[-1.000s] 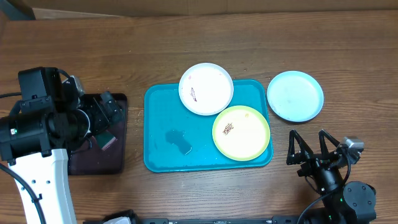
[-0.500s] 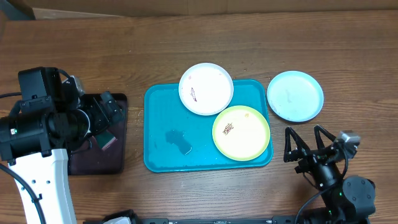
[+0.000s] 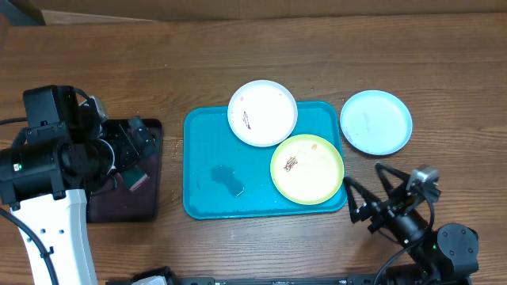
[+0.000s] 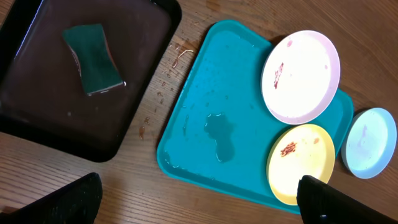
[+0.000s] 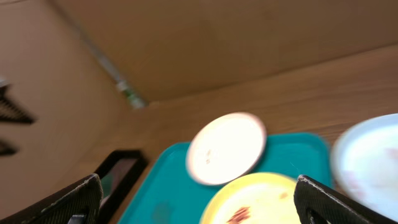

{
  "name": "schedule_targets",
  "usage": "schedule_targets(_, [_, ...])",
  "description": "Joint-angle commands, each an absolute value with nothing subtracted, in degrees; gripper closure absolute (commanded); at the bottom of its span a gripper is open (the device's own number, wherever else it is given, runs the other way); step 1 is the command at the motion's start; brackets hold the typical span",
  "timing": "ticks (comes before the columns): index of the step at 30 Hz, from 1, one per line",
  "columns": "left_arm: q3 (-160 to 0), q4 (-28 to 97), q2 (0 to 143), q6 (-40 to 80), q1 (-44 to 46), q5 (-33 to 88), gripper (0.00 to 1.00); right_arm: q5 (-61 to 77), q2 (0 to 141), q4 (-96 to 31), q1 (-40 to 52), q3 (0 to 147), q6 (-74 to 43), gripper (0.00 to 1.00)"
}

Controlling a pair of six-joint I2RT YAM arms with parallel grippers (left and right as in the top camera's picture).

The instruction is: Clean dirty plates on tray and stack at the side

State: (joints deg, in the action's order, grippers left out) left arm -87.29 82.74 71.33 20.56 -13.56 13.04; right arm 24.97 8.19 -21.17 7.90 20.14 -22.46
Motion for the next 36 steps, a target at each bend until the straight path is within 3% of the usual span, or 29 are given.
schedule_targets(1, [-86.87, 82.67, 71.61, 19.49, -13.37, 12.69, 0.00, 37.60, 8.16, -21.41, 7.75, 20.75, -22.68, 0.00])
schedule_targets(6, [-86.87, 82.65, 71.61, 19.46, -13.37, 12.69, 0.00, 41.30, 8.19, -14.94, 7.75, 20.75, -31.55, 0.00])
schedule_targets(9, [-86.87, 82.65, 71.61, 19.49, -13.37, 12.69, 0.00, 41.74, 8.19, -1.54, 7.75, 20.75, -37.52, 0.00])
schedule_targets(14, [-86.87, 82.67, 71.61, 19.49, -13.37, 12.69, 0.00, 38.44, 10.22, 19.40, 7.64, 23.83, -33.71, 0.00])
schedule_targets(19, [-86.87, 82.67, 71.61, 19.49, -13.37, 12.69, 0.00, 32.05, 21.06, 3.92, 7.64, 40.23, -24.27, 0.00])
schedule_targets(25, [-86.87, 82.65, 71.61, 19.49, -13.37, 12.69, 0.00, 30.98, 43.99, -33.08, 7.64, 67.22, -10.07, 0.00])
schedule_targets(28, [-86.87, 81.78, 71.61, 19.51, -13.37, 12.71, 0.00, 33.23, 54.48, -46.52, 7.70, 76.90, -10.04, 0.00])
schedule_targets(36, [-86.87, 81.36, 71.61, 22.31, -13.37, 14.46, 0.00, 54.39, 72.34, -45.06, 7.88, 80.16, -10.46, 0.00])
